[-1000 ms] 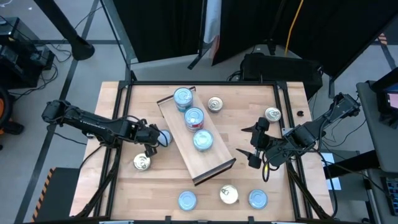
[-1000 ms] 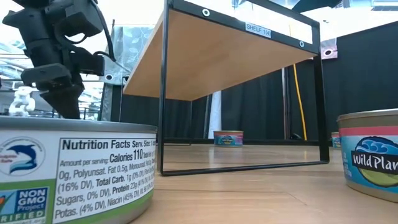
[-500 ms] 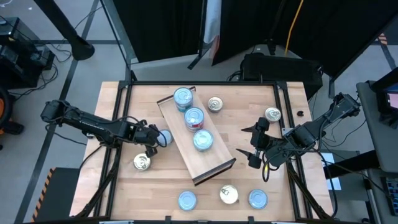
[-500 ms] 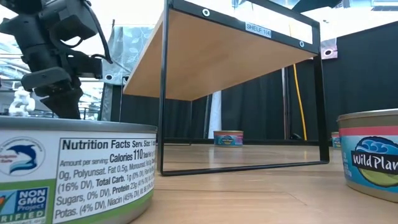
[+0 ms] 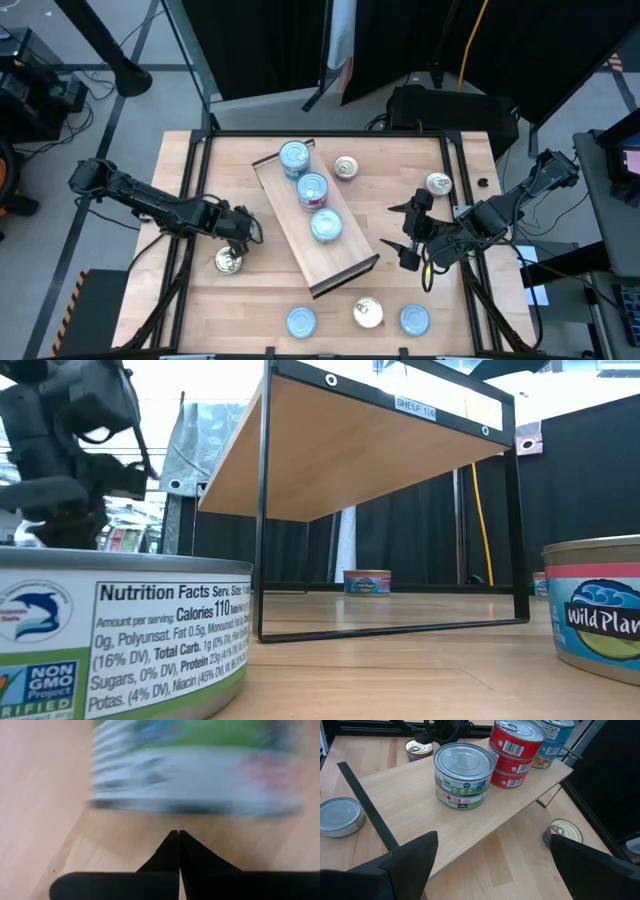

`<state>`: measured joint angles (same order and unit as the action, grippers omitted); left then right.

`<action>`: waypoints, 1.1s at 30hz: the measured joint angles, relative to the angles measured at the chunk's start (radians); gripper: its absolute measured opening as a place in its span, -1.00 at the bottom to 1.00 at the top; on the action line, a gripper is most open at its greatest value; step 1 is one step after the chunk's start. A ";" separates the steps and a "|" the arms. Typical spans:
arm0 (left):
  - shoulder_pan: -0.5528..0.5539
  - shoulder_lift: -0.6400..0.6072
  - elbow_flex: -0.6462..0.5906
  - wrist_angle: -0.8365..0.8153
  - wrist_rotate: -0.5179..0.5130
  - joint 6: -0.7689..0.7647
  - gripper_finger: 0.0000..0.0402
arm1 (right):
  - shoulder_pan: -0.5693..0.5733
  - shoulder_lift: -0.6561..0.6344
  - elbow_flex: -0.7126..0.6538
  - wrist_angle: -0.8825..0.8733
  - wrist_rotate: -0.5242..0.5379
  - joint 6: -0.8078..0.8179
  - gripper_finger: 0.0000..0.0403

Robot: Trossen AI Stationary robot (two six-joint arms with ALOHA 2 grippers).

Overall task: Stack canned seafood by type on shelf
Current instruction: Stack the green tuna can on top of the green tuna cans on the shelf

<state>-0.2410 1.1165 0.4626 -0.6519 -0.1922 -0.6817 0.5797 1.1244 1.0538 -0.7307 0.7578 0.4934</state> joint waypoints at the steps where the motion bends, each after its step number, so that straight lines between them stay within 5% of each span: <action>1: -0.008 -0.001 0.003 0.014 -0.001 -0.004 -1.00 | 0.000 0.000 0.000 0.000 0.000 0.000 0.86; 11: -0.111 -0.001 0.156 0.012 0.094 -0.030 -1.00 | 0.000 0.000 0.001 -0.005 0.000 0.001 0.86; 15: -0.143 -0.002 0.269 -0.019 -0.054 -0.054 -0.98 | 0.000 0.000 0.001 -0.005 0.000 0.001 0.86; 21: -0.150 -0.003 0.356 -0.248 -0.375 -0.537 -0.76 | 0.000 0.000 0.001 -0.004 0.000 0.002 0.86; 33: -0.111 0.133 0.318 -0.483 -0.574 -1.100 0.02 | 0.000 0.000 0.001 0.000 -0.004 -0.007 0.86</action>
<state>-0.3521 1.2497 0.7803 -1.1348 -0.7660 -1.7820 0.5797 1.1240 1.0546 -0.7306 0.7533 0.4866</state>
